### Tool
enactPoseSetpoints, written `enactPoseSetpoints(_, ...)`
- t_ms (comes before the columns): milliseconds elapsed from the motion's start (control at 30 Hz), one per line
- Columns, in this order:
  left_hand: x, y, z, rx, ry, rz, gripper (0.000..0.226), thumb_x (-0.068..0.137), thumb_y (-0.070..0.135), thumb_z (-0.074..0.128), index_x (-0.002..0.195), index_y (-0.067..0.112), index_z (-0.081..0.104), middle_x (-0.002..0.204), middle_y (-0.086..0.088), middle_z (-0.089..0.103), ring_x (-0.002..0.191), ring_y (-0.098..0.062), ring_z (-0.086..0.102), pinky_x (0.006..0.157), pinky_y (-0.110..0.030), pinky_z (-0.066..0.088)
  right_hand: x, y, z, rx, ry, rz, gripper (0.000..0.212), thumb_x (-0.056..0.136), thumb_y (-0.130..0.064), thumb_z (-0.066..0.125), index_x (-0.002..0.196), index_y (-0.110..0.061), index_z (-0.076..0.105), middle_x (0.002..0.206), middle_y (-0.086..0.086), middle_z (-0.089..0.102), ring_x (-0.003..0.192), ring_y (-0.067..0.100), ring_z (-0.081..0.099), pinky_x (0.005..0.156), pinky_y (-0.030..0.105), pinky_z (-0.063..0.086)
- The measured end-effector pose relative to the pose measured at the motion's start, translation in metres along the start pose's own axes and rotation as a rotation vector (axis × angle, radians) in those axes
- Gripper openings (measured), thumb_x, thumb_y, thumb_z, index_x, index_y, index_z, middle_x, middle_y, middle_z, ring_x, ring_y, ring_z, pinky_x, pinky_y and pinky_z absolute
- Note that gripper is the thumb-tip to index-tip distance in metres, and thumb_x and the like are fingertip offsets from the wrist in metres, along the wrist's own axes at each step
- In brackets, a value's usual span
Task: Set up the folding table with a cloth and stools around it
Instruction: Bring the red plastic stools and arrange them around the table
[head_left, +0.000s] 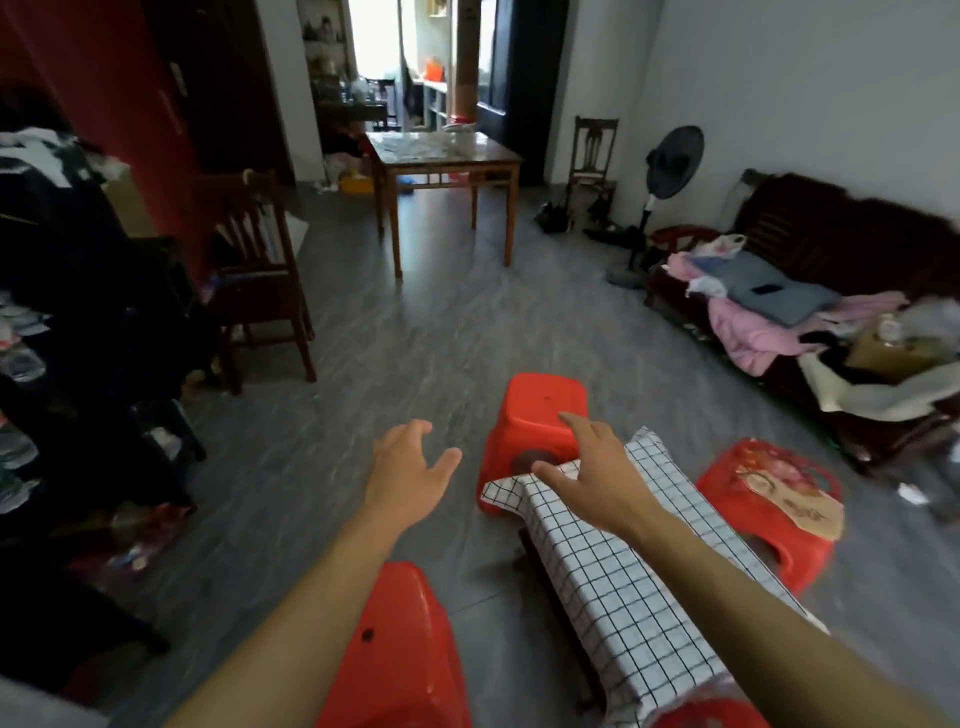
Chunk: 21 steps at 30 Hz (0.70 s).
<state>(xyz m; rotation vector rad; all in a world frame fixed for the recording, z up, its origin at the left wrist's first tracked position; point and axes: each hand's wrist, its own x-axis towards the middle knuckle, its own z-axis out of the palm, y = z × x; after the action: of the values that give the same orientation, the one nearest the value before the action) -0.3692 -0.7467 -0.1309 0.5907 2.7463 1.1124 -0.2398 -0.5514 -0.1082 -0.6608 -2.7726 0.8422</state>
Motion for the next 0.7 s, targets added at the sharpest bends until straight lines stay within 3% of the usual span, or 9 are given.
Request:
enactPoseSetpoints(233,-0.024,0.031,0.038,-0.044,-0.219,0.254,0.054,0.086,0.041,0.066,0.128,0.011,0.055,0.13,-0.015,0.054,0.122,-0.029,0.048,0.107,-0.038,0.035,-0.116,0.028,-0.018,-0.08,0.163,0.257,0.072,0.086,-0.05,0.064,0.146,-0.022,0.036,0.148,0.003,0.04,0.136,0.02,0.035,0.113,0.036,0.029)
enactPoseSetpoints(467,-0.119,0.098,0.092,-0.047,-0.479,0.524,0.059,0.085,0.047,0.064,0.131,0.011,0.055,0.131,-0.012,0.056,0.123,-0.027,0.05,0.107,-0.039,0.037,-0.27,0.067,-0.067,-0.129,0.345,0.511,0.065,0.087,-0.043,0.067,0.143,-0.022,0.04,0.142,0.005,0.045,0.133,0.024,0.038,0.107,0.035,0.031)
enactPoseSetpoints(700,-0.24,0.18,0.145,-0.023,-0.591,0.732,0.054,0.087,0.046,0.062,0.129,0.013,0.054,0.13,-0.008,0.055,0.121,-0.024,0.049,0.103,-0.039,0.038,-0.43,0.115,-0.106,-0.11,0.516,0.741,0.069,0.087,-0.046,0.065,0.144,-0.019,0.038,0.144,0.007,0.043,0.134,0.025,0.039,0.11,0.033,0.028)
